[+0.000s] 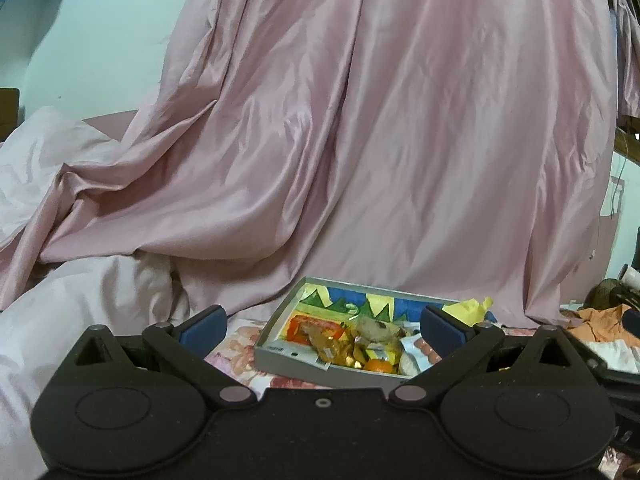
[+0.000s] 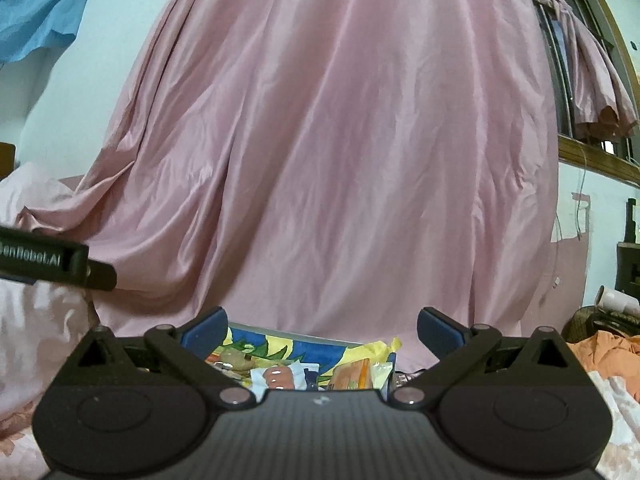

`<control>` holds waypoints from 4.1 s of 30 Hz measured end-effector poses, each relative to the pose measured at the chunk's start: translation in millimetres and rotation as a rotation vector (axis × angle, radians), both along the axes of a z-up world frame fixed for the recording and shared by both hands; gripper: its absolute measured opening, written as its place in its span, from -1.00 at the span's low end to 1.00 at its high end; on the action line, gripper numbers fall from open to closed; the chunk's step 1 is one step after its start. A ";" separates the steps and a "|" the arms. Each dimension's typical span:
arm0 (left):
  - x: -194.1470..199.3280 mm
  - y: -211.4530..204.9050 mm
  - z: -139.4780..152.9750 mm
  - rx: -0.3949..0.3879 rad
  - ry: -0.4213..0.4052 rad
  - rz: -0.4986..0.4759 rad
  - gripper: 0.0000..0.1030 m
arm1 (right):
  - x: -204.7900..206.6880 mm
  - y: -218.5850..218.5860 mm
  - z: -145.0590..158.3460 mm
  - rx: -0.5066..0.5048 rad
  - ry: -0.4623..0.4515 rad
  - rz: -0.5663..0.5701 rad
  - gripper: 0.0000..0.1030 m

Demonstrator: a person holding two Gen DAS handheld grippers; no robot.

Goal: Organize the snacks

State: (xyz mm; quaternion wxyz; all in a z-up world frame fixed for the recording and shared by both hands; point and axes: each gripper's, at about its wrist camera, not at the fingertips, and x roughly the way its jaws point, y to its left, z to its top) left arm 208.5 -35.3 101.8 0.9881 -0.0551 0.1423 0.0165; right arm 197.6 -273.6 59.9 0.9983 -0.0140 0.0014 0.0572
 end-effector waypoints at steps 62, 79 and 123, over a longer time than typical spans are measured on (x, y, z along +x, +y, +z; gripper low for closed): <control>-103.4 51.0 -75.8 0.034 0.056 -0.010 0.98 | -89.7 28.1 -35.9 -0.056 0.104 0.046 1.00; -106.2 54.9 -91.9 0.020 0.148 -0.050 0.98 | -92.8 35.6 -51.8 -0.054 0.205 0.051 1.00; -97.0 42.2 -106.6 0.085 0.276 -0.074 0.99 | -77.8 44.2 -75.1 -0.086 0.417 0.023 1.00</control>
